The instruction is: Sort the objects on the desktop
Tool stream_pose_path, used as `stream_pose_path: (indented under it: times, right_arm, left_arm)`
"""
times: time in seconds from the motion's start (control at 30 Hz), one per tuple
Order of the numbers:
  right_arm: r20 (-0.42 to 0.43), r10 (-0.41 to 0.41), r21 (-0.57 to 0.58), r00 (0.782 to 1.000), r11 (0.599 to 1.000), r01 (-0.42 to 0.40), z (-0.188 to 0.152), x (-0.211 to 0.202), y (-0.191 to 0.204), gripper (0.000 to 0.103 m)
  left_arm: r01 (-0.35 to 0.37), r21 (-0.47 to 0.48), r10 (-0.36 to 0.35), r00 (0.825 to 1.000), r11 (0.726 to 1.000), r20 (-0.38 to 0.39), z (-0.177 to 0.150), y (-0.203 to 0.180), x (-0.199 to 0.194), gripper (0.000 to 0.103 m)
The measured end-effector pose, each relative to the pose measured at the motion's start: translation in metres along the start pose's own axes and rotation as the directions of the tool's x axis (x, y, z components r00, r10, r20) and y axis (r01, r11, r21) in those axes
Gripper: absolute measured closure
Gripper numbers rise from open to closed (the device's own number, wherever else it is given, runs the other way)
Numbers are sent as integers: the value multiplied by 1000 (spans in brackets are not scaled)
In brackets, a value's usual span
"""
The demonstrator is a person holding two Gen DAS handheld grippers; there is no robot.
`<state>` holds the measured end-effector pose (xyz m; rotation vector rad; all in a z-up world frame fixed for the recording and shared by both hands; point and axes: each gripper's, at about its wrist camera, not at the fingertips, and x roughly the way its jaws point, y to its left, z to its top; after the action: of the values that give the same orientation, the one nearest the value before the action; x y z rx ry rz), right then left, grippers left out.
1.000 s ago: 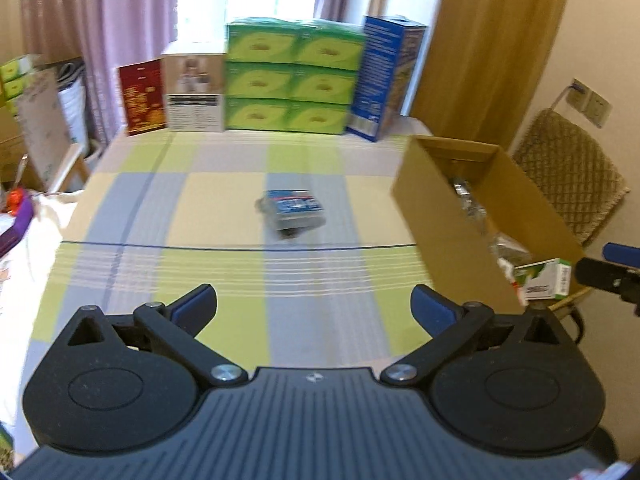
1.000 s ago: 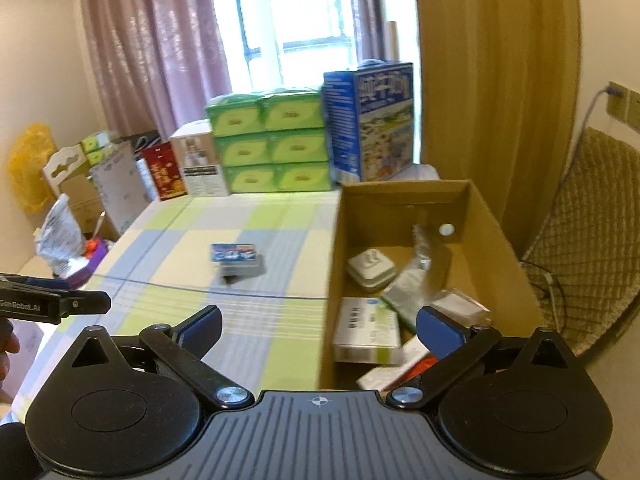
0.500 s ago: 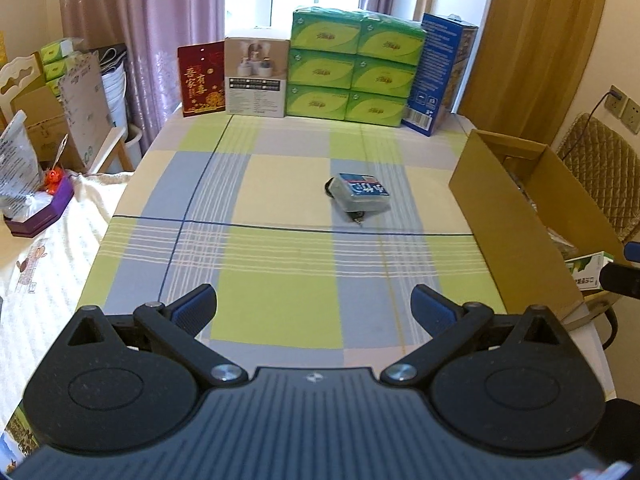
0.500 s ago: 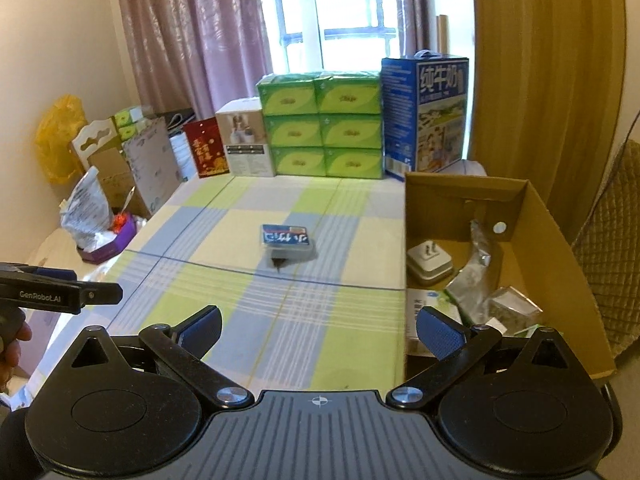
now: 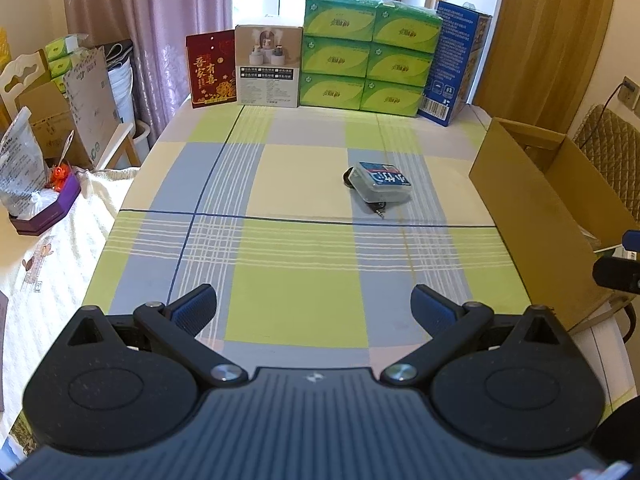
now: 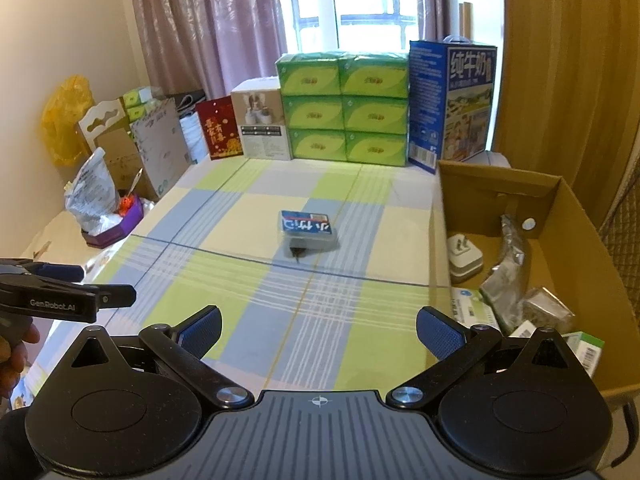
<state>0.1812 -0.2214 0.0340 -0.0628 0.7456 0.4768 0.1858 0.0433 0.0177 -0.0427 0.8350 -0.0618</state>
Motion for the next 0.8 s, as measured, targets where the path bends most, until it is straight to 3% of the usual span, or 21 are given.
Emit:
stream_pose_path:
  times: [0.3,0.8]
  right_arm:
    - [-30,14,11,999,1000,-14,5,35,2,2]
    - [-50,25,48,998,999,-23,14,114,-2,2]
  left_arm:
    - [10,-16,-10,1000,1000,-9,2,8,24,2]
    - [-55,-16,55,999,998,-2,14,18,96,2]
